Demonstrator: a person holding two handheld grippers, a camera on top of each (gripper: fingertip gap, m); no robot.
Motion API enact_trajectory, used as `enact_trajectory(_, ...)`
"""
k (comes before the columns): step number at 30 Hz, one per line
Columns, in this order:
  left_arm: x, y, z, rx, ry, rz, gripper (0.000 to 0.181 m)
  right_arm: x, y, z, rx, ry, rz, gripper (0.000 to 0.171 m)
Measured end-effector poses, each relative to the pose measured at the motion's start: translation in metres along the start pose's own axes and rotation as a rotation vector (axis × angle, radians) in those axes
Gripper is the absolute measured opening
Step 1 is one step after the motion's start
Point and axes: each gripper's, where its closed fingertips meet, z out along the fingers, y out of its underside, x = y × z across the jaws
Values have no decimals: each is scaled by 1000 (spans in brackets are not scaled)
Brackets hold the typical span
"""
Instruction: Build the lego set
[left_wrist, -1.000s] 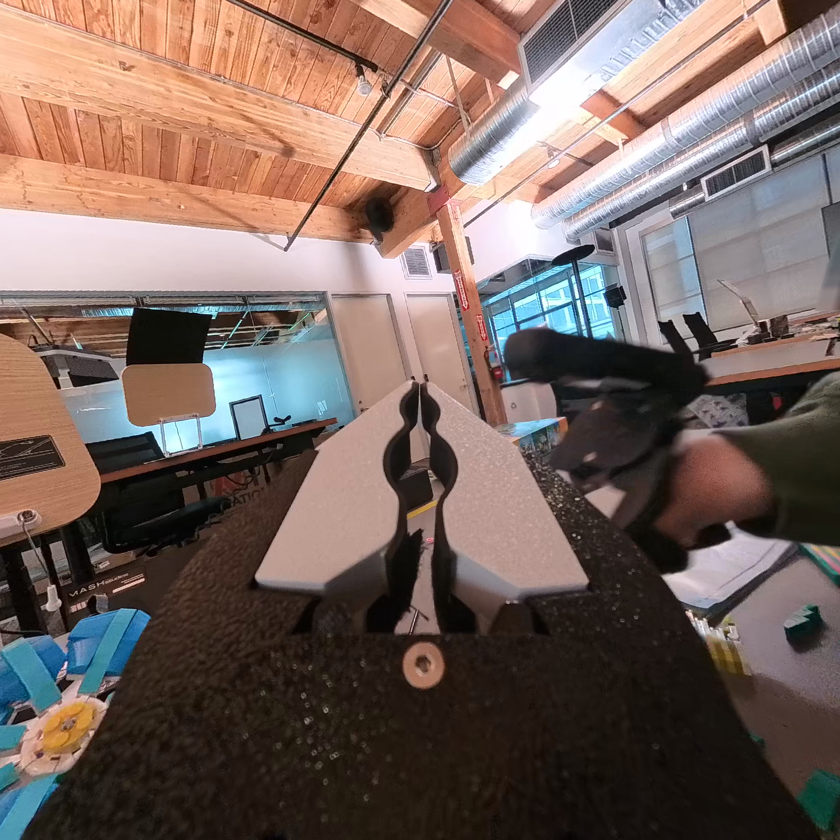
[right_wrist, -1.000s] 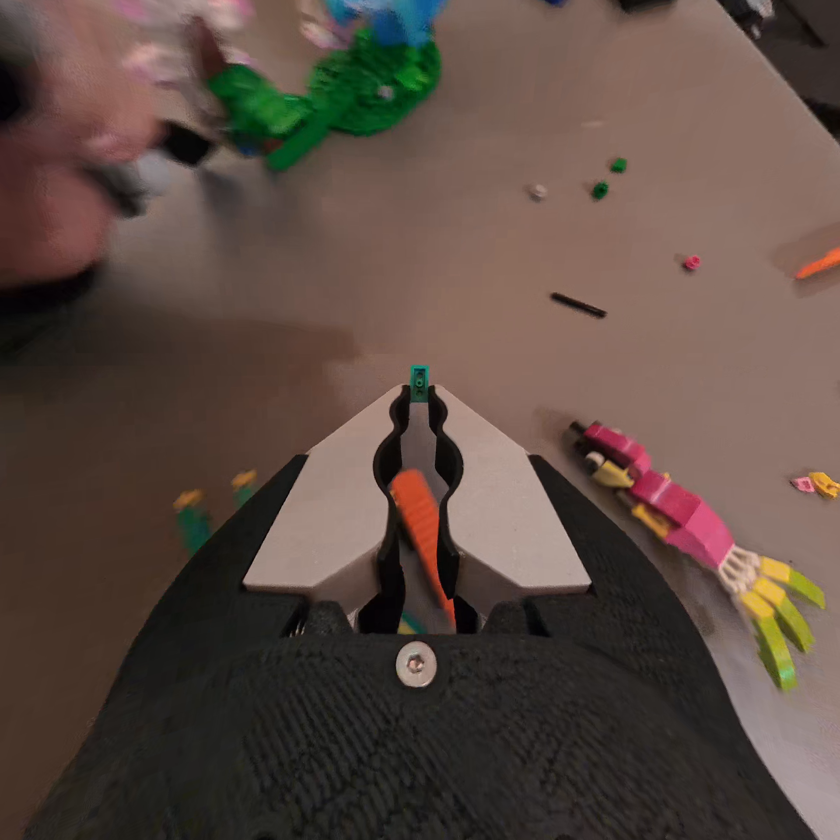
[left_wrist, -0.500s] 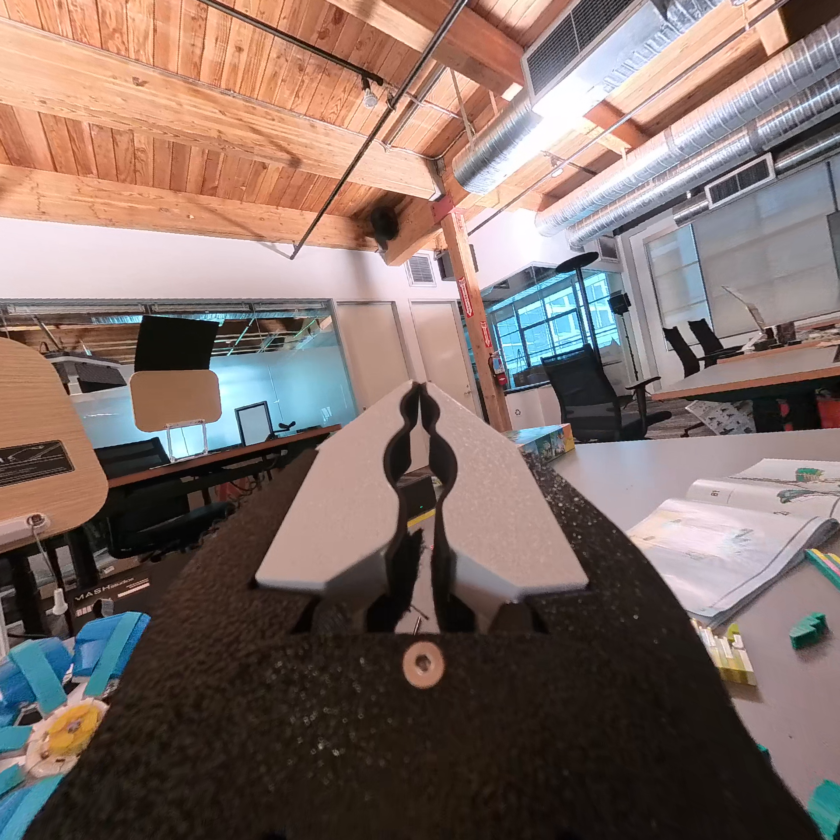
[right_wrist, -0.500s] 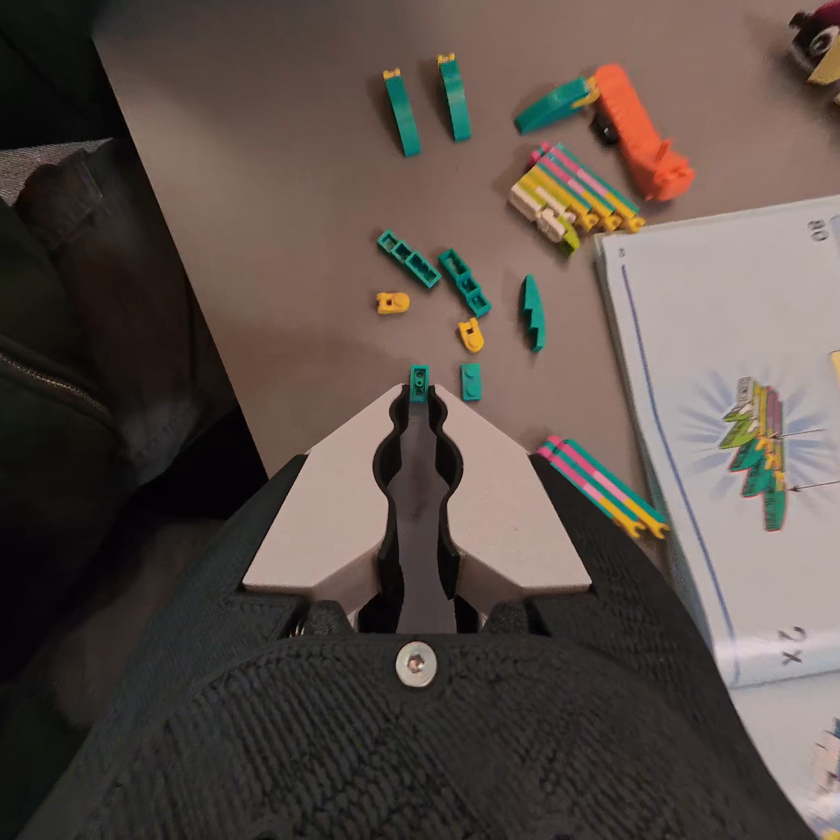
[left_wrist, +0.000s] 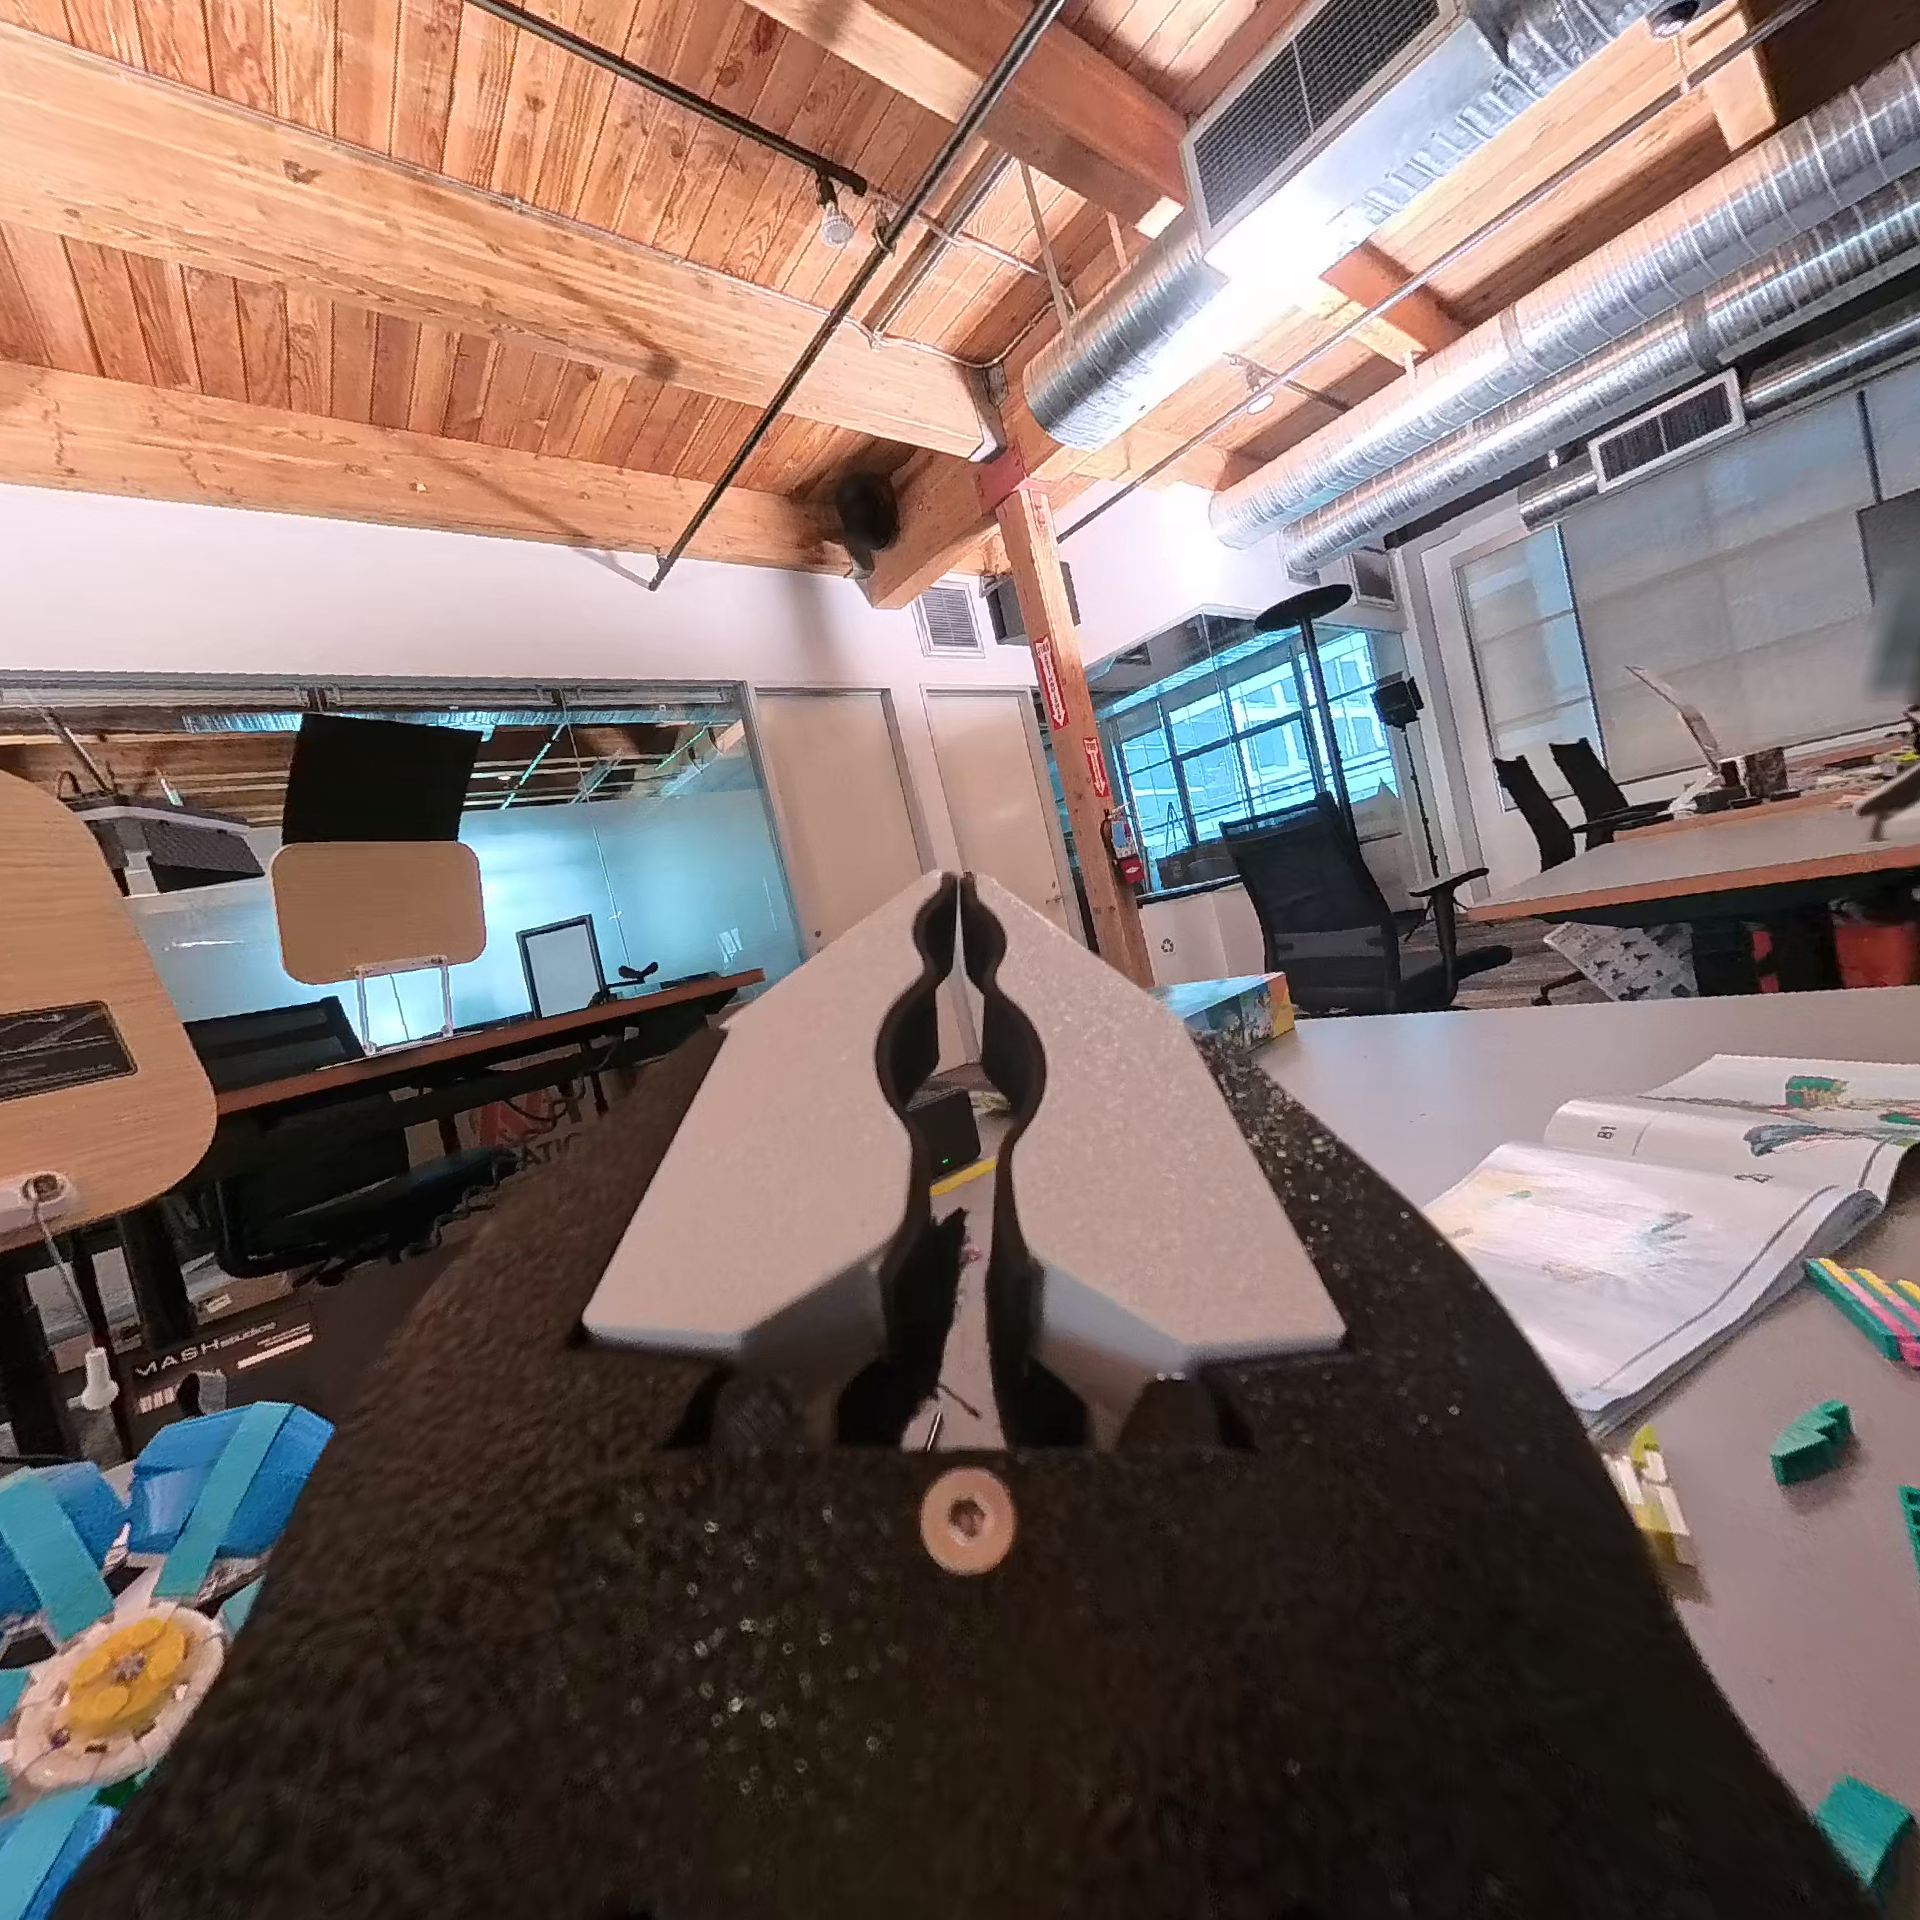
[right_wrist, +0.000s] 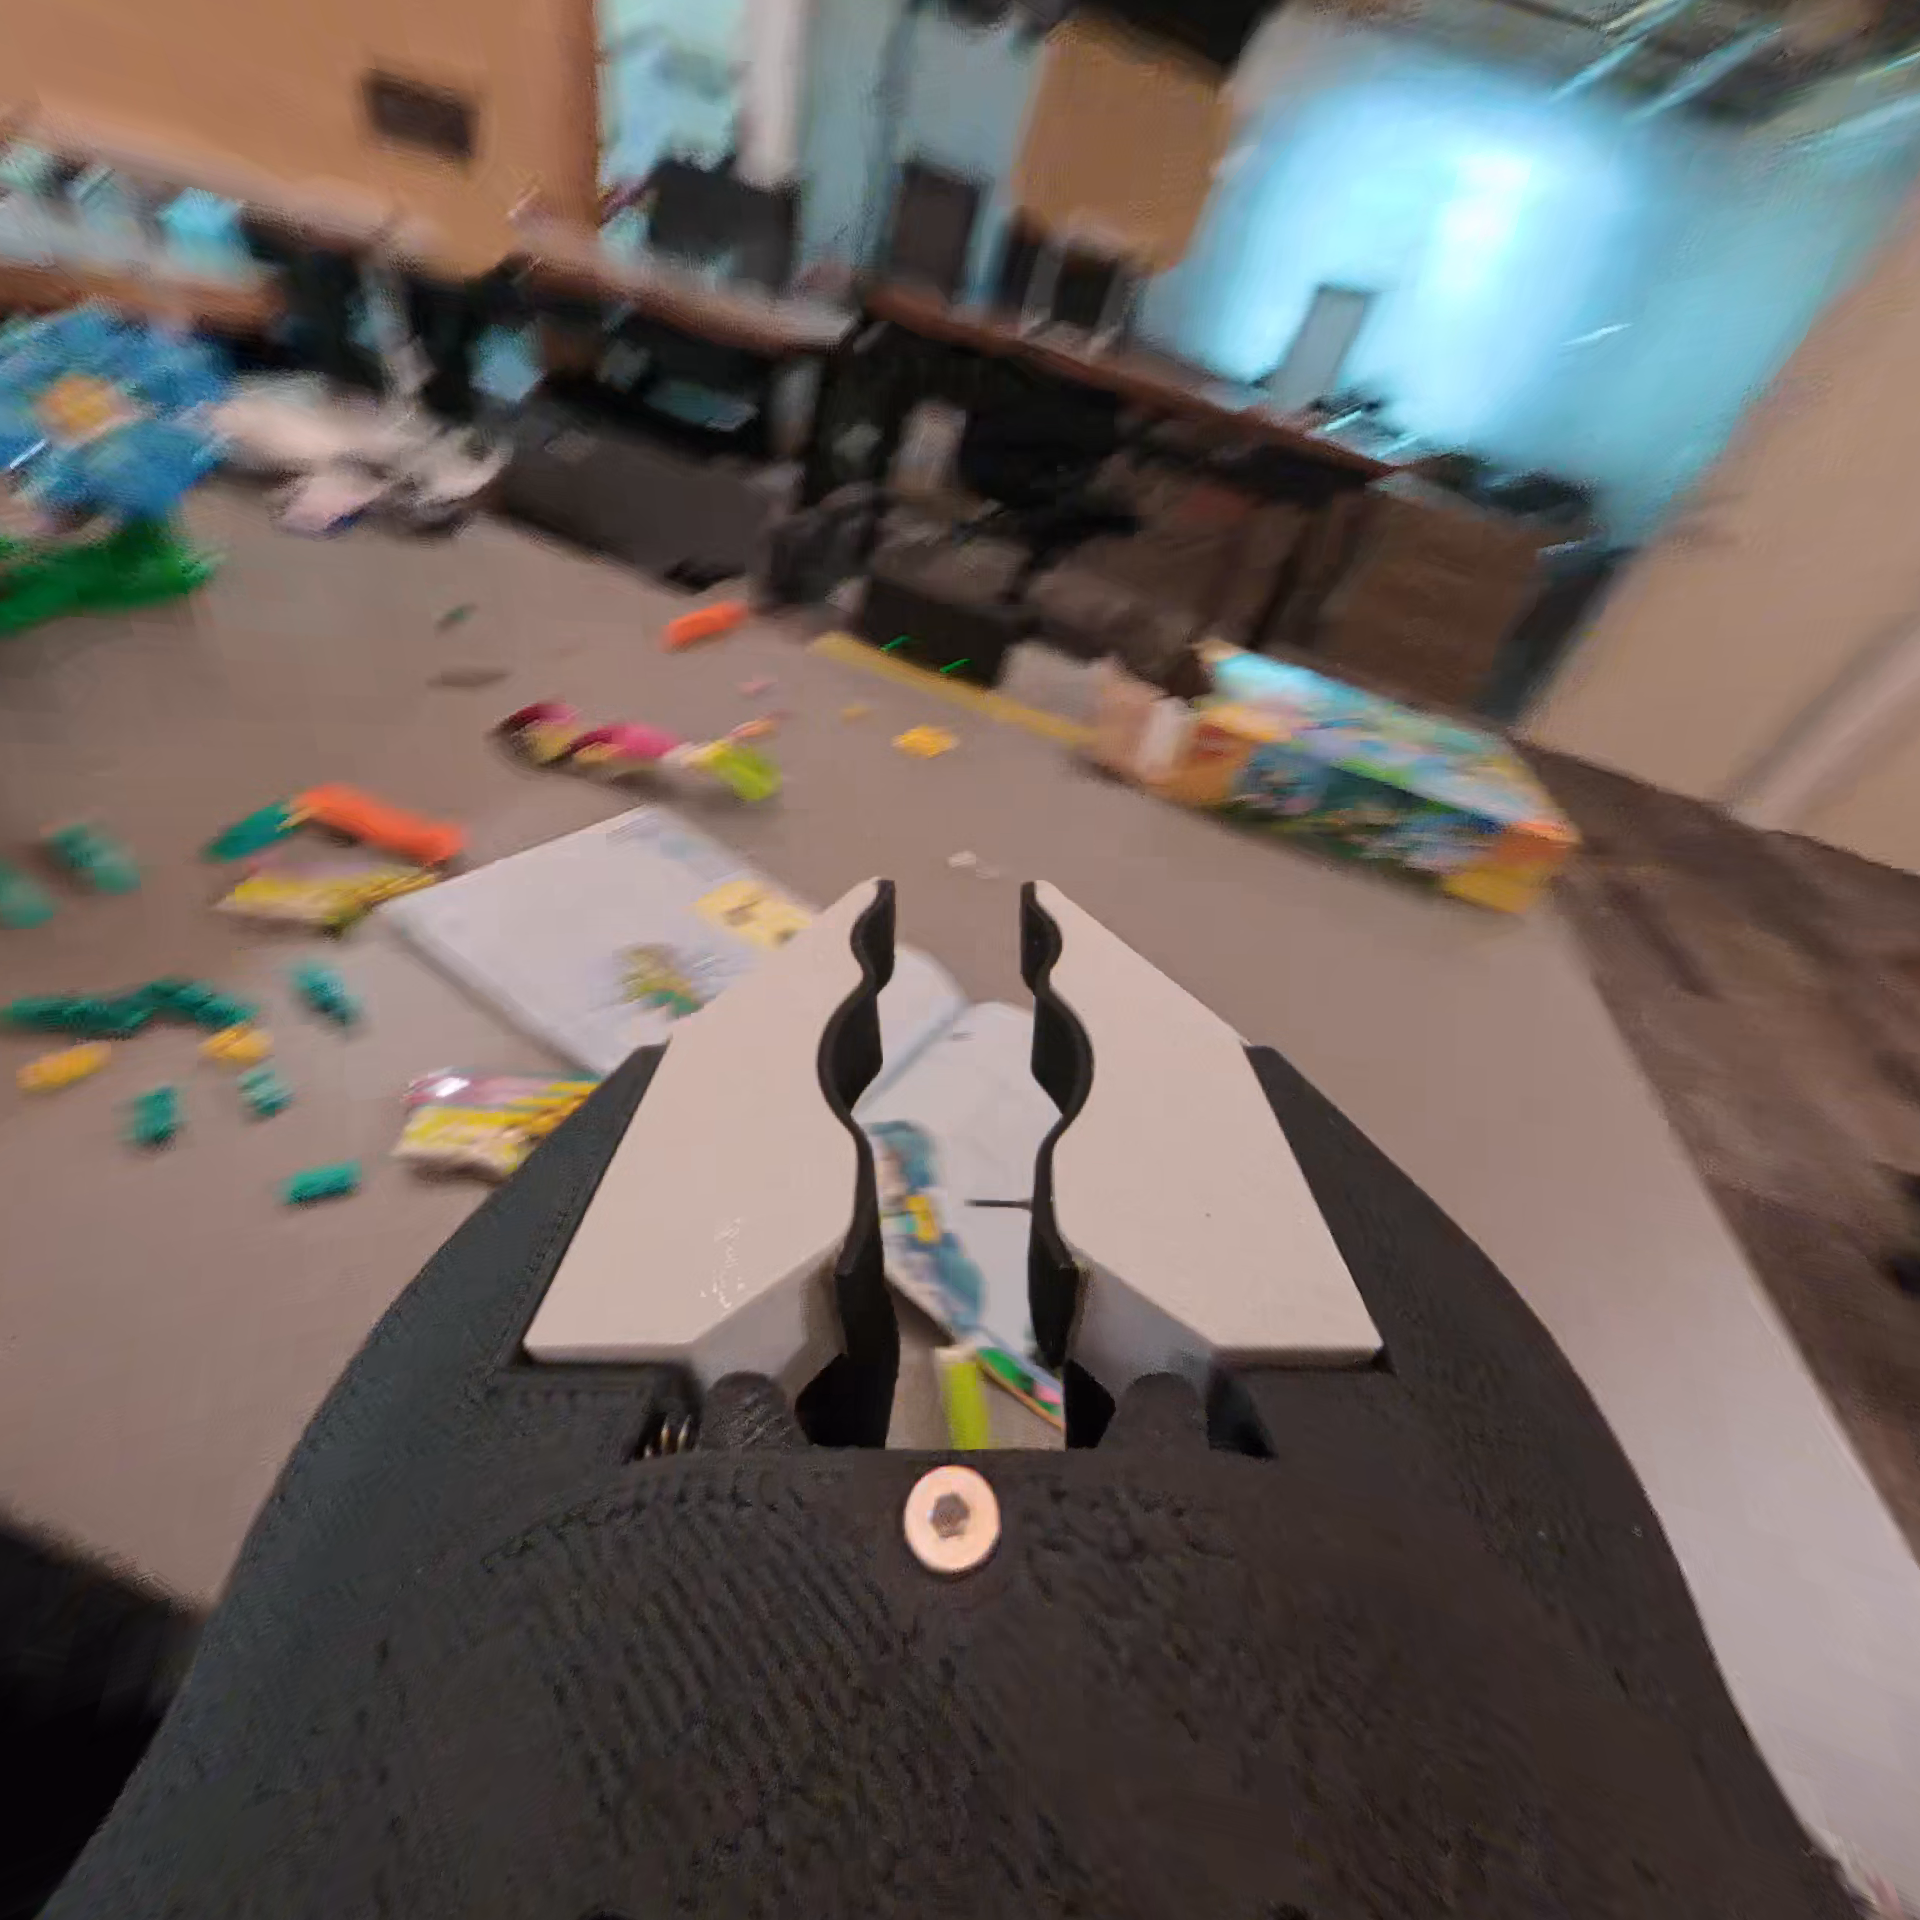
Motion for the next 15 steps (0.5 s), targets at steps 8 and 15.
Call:
enact_trajectory(8,8,1,1,-5,29,-38,0,51,31,-33,158,289,106,24)
enact_trajectory(15,33,-1,3,-10,118,-14,0,15,17,-5,204,158,50,24)
